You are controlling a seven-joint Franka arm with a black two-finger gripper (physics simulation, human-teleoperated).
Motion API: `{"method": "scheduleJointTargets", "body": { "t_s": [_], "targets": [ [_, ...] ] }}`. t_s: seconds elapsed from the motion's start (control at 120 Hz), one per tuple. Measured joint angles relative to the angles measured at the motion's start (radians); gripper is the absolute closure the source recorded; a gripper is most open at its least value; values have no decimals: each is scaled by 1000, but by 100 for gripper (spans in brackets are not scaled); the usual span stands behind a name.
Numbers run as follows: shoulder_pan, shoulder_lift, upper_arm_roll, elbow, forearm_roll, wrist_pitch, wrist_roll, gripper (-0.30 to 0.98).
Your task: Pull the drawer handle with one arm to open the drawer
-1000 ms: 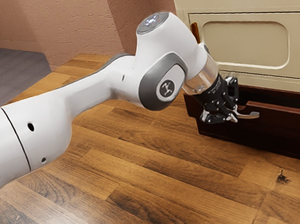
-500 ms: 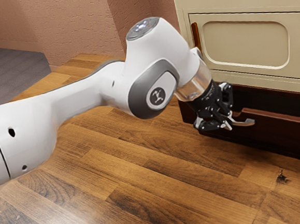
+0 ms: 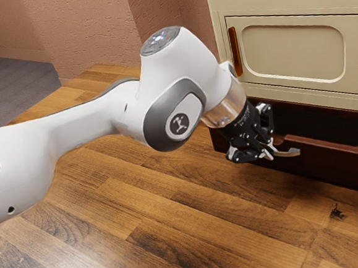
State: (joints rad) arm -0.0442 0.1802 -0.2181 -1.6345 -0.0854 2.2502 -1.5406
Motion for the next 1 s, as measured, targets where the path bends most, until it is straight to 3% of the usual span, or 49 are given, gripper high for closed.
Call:
{"method": "scheduleJointTargets", "body": {
  "t_s": [1.0],
  "targets": [
    [5, -178, -12, -245, -37, 116, 8, 79]
  ]
}}
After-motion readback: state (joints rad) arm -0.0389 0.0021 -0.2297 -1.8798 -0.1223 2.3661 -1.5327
